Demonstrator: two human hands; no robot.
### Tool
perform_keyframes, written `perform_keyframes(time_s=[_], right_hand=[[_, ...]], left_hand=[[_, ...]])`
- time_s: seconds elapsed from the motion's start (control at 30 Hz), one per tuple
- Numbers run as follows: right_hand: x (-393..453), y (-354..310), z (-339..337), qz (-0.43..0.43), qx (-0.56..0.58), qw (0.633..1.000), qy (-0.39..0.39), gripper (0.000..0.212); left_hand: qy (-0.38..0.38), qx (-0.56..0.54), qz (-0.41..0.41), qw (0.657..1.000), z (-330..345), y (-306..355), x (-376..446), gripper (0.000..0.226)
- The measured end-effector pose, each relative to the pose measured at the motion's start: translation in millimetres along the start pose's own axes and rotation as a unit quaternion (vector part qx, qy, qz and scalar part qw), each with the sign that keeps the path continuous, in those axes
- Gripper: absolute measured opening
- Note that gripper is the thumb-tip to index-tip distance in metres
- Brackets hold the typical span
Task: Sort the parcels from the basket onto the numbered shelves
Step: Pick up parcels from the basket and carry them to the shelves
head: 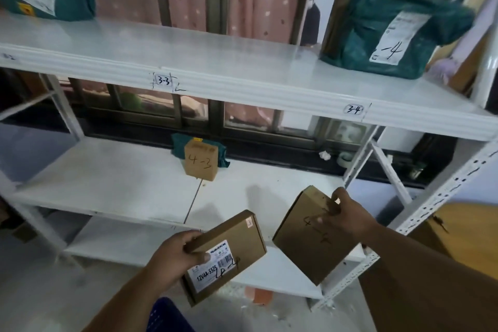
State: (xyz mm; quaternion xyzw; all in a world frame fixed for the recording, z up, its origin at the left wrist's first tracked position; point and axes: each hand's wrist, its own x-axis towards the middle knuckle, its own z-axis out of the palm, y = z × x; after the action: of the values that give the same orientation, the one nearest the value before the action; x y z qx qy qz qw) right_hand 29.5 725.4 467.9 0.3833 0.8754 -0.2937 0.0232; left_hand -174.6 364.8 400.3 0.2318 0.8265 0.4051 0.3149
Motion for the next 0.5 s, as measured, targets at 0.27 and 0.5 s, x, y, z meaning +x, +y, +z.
perform_keyframes(time_s=[0.27,0.5], right_hand=[[142.5,28.1,-40.5,-0.072,-0.119,0.990,0.002,0.063],[268.6,14.0,-50.4,-0.128,-0.206,0.969,0.037,0.060]], left_hand=[[0.015,0.016,-0.070,0.997,29.7,-5.4,51.8,0.036],[0.047,0.033,-0.111,0.992,59.8,7.3,98.9,0.040]])
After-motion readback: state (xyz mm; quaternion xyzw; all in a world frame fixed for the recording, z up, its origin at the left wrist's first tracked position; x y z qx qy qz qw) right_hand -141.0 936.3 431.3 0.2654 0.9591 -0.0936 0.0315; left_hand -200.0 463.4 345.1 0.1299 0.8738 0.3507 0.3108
